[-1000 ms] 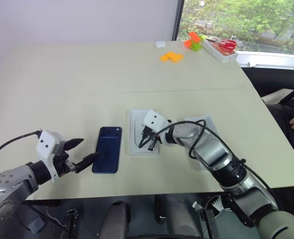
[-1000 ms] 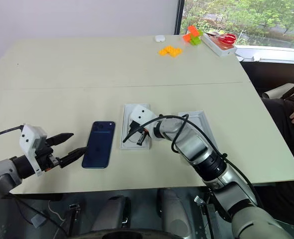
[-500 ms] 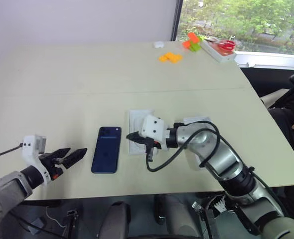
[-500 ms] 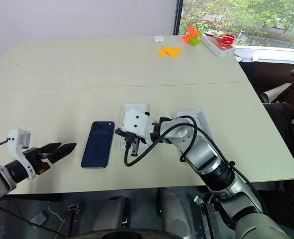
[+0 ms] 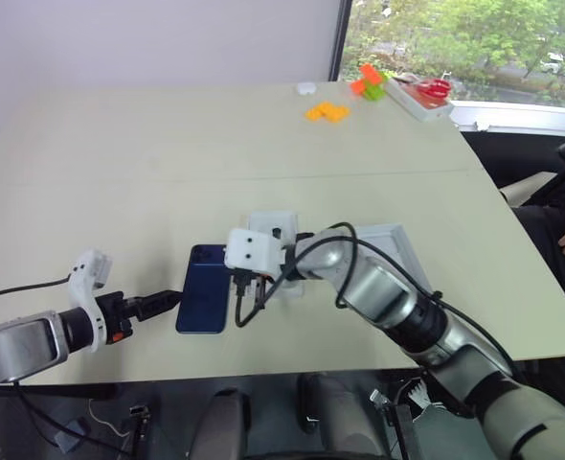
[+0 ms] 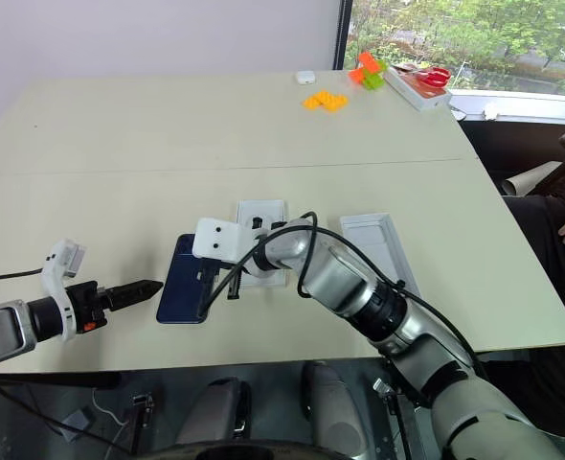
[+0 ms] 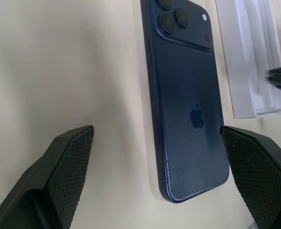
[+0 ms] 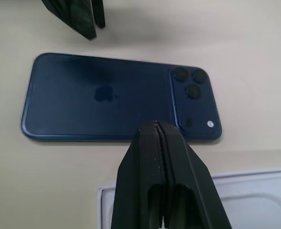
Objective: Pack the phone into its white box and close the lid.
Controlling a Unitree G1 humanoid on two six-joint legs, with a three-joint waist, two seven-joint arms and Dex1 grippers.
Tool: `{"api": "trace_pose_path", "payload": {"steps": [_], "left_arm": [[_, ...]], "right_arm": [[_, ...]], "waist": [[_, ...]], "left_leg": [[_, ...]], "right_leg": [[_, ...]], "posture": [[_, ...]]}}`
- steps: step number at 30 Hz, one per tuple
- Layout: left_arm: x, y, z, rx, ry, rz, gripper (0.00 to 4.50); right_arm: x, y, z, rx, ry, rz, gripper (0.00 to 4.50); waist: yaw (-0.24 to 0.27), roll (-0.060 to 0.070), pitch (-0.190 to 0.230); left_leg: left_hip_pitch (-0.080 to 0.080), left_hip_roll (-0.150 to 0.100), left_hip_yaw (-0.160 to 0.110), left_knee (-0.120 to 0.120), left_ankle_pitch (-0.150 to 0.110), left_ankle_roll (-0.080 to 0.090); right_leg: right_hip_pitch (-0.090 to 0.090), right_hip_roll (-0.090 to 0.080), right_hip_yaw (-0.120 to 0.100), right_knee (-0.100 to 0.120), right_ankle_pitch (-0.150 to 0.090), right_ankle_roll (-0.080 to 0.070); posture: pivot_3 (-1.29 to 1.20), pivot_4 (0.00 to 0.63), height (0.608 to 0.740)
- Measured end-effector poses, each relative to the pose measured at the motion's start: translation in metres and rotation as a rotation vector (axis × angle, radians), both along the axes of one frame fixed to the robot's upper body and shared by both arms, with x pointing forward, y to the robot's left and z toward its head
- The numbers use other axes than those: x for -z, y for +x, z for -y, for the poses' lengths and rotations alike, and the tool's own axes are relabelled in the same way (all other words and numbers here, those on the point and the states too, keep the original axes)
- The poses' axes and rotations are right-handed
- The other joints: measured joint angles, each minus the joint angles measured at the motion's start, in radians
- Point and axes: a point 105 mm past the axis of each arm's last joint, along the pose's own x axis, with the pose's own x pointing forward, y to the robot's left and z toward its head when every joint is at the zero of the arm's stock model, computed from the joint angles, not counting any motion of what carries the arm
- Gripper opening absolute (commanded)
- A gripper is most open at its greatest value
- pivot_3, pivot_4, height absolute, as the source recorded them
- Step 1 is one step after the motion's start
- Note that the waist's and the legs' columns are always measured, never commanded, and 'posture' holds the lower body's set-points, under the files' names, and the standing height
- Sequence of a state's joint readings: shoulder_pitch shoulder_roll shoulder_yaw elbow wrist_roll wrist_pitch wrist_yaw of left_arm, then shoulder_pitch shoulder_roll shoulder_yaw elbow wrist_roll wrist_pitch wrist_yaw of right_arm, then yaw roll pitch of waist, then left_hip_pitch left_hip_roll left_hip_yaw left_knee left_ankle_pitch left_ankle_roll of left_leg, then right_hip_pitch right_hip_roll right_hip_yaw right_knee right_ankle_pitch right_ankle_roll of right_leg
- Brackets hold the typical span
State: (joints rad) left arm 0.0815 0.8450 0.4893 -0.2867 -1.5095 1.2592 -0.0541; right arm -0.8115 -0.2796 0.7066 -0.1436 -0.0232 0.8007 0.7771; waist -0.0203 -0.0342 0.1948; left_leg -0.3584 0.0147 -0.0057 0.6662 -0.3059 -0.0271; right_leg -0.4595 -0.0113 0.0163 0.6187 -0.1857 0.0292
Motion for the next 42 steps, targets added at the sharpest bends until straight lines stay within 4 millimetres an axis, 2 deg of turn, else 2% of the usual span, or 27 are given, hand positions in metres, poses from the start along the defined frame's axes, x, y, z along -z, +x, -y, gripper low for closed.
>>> {"api": "trace_pose_path", "payload": {"steps": [5, 24, 35, 42], "left_arm": [[0.0, 0.001, 0.001, 0.0, -0.004, -0.001, 4.5], [0.002, 0.006, 0.018, 0.061, -0.059, -0.029, 4.5], [0.003, 0.006, 0.025, 0.052, -0.1, -0.024, 4.5], [0.005, 0.004, 0.03, 0.04, -0.136, -0.021, 4.5]], "right_arm": [[0.013, 0.004, 0.001, 0.026, -0.089, -0.006, 0.04], [0.024, 0.003, -0.003, -0.048, -0.245, 0.084, 0.04], [0.025, 0.002, -0.013, -0.079, -0.218, 0.071, 0.04], [0.025, 0.002, -0.013, -0.074, -0.195, 0.045, 0.04]], "waist": [[0.002, 0.0, 0.0], [0.002, 0.0, 0.0], [0.0, 0.0, 0.0], [0.0, 0.0, 0.0]], "left_leg": [[0.0, -0.001, 0.0, 0.0, 0.0, 0.0], [0.001, -0.002, 0.0, 0.0, 0.0, 0.0], [0.002, -0.001, 0.0, 0.0, 0.0, 0.0], [0.002, -0.001, 0.0, 0.0, 0.0, 0.0]], "right_leg": [[0.0, 0.0, 0.0, 0.0, 0.0, 0.0], [0.002, -0.001, 0.0, -0.001, -0.001, 0.001], [0.002, -0.001, 0.0, -0.001, -0.001, 0.001], [0.002, -0.001, 0.0, -0.001, -0.001, 0.001]], "posture": [[0.0, 0.15, 0.727], [0.0, 0.15, 0.727], [0.0, 0.15, 0.727], [0.0, 0.15, 0.727]]}}
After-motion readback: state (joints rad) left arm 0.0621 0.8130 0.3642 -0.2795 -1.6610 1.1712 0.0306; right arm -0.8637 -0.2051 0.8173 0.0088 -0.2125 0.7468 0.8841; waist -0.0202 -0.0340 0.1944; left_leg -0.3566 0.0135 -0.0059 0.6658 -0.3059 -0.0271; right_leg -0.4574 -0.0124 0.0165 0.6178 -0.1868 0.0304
